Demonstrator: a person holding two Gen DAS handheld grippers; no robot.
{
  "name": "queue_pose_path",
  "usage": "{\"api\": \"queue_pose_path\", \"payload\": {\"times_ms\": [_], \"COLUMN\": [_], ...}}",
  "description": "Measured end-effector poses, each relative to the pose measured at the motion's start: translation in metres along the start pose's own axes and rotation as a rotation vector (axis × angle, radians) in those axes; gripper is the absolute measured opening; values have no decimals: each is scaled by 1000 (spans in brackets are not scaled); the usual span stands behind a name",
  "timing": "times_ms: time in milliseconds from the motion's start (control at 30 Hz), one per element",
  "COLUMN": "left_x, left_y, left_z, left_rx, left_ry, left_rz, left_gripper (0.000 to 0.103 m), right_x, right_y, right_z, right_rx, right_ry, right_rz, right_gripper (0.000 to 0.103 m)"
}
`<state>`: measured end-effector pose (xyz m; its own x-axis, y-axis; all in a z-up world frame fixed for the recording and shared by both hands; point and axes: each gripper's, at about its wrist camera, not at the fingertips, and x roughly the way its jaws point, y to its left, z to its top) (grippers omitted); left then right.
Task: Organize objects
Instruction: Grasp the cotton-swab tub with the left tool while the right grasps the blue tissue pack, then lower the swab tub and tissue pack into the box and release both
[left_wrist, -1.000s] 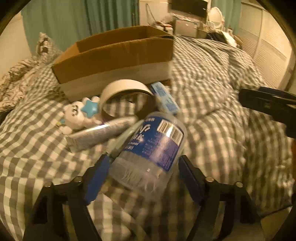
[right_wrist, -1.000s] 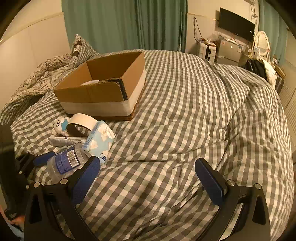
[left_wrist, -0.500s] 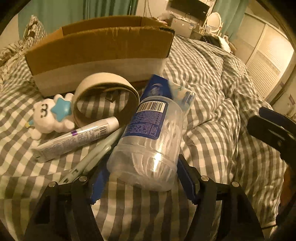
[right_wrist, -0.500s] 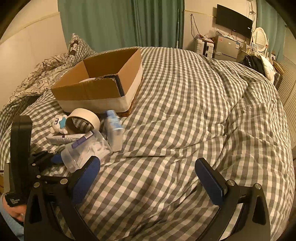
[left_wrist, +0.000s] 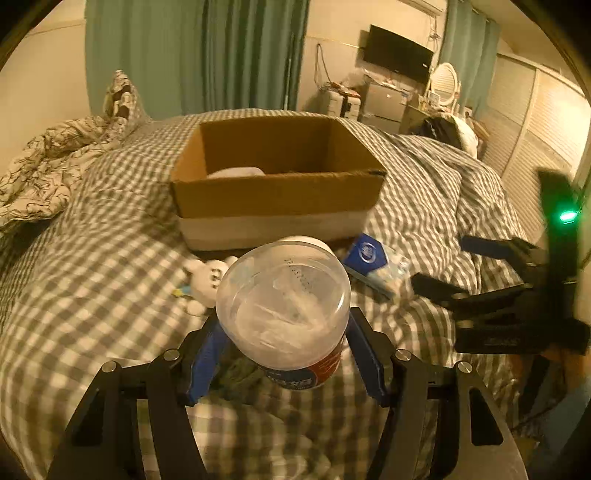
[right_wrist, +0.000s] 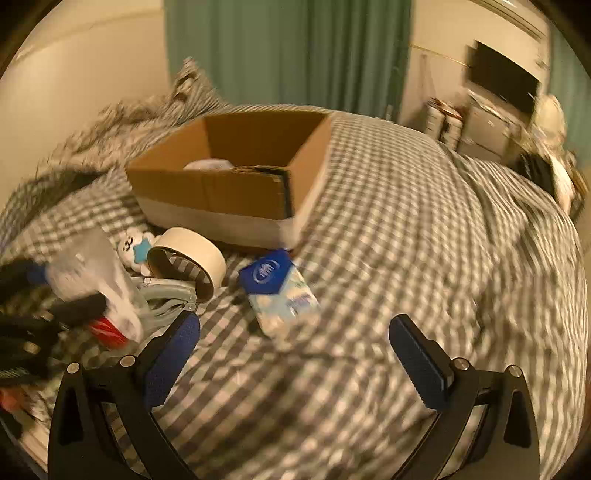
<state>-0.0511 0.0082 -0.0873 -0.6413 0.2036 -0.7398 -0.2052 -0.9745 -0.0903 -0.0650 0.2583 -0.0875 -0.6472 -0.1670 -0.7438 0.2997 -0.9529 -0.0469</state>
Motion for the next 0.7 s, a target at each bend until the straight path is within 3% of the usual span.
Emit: {"api": "queue_pose_path", "payload": {"times_ms": [267, 333, 400, 433, 467, 533, 700], "left_x": [10, 14, 17, 17, 18, 17, 5], "left_y": [16, 18, 18, 17, 17, 16, 12], "left_z": [0, 0, 1, 1, 2, 1, 2], "left_rx": [-25, -31, -32, -31, -31, -33, -39], "left_ry": [15, 13, 13, 13, 12, 9, -4], "left_rz": [24, 16, 16, 17, 18, 21, 38], "left_gripper": [66, 66, 66, 66, 66, 65, 65], "right_x": [70, 87, 97, 98, 99, 93, 60], "right_y": [11, 13, 13, 13, 14, 14, 16], "right_z": [18, 16, 12, 10, 8, 7, 9], "right_rx": [-46, -56, -56, -57, -60, -58, -36], "right_ry": [82, 122, 154, 164, 167, 150, 74], "right_rz": [19, 6, 2, -2, -15, -43, -19], "right_gripper": [102, 97, 84, 78, 64, 64, 63]}}
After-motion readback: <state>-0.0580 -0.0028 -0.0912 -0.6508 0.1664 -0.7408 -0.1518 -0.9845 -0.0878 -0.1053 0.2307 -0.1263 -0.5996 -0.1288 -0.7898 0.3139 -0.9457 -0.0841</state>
